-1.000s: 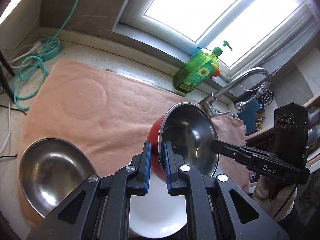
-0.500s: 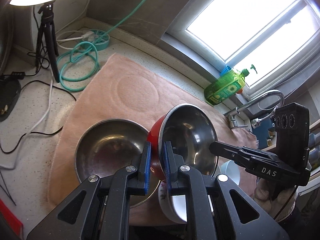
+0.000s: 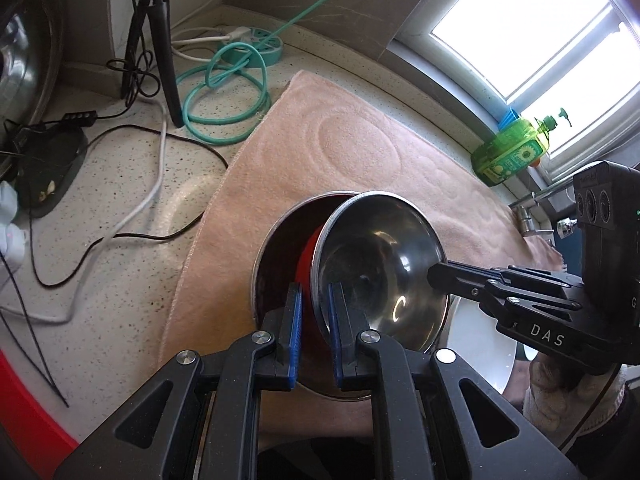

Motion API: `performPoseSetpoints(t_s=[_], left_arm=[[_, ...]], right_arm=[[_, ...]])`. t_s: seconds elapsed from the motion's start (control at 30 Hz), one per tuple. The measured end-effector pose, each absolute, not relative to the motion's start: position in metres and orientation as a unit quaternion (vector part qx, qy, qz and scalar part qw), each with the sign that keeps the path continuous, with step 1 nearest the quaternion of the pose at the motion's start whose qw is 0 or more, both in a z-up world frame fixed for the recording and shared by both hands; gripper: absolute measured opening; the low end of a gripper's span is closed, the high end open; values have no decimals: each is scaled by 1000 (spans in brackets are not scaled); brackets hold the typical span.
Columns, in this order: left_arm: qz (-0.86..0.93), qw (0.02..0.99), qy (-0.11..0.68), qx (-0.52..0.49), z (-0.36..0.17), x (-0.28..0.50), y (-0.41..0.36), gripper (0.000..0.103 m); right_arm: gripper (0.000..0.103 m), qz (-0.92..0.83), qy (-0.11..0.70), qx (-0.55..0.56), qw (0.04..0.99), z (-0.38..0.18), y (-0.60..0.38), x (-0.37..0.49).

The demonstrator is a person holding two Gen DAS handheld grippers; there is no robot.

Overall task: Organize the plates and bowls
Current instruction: 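Lift the red-bottomed bowl and lower it into the large steel bowl, then open both grippers to release the red-bottomed bowl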

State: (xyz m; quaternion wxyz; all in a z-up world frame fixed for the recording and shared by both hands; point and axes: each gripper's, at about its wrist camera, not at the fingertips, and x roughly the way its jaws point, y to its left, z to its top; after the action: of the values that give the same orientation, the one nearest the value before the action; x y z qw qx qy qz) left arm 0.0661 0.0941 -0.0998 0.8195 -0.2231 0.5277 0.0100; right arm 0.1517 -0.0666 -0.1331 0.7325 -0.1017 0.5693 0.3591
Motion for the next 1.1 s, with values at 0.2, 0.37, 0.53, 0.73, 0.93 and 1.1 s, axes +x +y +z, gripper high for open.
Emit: performPoseSetpoints(t_s=[0.2,0.37,0.53,0.73,0.93,1.1], left_arm=[[10,814,540,-215,-107,66,96,11],[9,810,547,-211,-110,70,97,11],[11,809,552,-204,-112,71,95,11],[14,805,558,-203,-114,71,97,11],[17,802,563,-200,-116,71,96,11],[17,802,562,-200,-116,73,96,11]], right_arm=[[9,356,576,-108,728,-139,-63,152],[9,355,575,-117,728,-140,-60,152],[10,355,577,-123,725,-143,-56,151],[11,359,580,-130,720,-145,-52,150],[11,358,582,-132,718,-147,-51,150],[11,355,582,-128,720,-146,-52,152]])
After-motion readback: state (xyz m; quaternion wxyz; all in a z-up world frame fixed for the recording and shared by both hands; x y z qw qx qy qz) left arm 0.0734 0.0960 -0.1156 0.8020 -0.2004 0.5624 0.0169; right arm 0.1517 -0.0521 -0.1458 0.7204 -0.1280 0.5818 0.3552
